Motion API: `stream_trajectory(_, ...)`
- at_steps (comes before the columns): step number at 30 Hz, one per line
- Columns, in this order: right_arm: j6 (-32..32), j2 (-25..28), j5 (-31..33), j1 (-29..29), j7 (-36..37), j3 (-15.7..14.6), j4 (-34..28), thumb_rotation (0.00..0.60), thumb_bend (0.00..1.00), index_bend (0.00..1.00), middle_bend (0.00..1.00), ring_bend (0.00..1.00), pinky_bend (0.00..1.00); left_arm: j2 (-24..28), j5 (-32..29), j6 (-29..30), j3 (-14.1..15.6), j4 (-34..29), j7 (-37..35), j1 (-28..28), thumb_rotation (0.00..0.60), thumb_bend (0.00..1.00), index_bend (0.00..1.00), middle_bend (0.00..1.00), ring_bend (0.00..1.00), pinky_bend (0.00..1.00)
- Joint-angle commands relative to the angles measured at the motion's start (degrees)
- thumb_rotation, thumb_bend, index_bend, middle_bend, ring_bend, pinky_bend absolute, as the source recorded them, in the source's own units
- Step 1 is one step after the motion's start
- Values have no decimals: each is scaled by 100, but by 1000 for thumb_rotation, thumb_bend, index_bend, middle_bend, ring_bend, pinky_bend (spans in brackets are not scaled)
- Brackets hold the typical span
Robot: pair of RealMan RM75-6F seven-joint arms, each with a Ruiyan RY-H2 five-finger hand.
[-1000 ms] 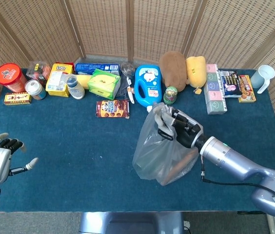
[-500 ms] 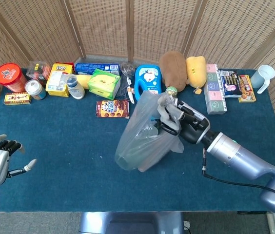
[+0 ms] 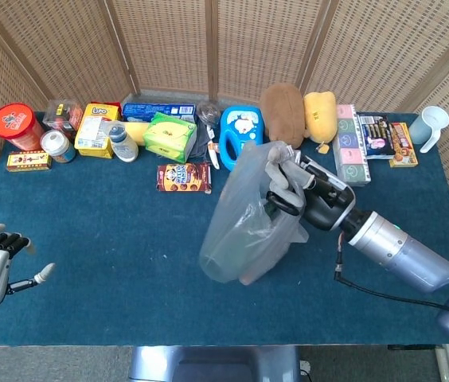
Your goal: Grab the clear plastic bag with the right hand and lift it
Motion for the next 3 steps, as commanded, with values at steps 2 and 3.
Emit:
stream_trajectory(2, 62, 10, 6, 48, 36, -63, 32, 600, 697, 479, 662, 880, 862, -9, -1, -10, -4, 5, 13, -1, 0, 163, 542, 499, 428, 207)
stream_trajectory(3, 75, 15, 7, 63, 41, -79, 39, 600, 697, 479, 661, 880, 862, -15, -5, -18, -5, 6, 16, -4, 0, 163, 543, 499, 428, 207)
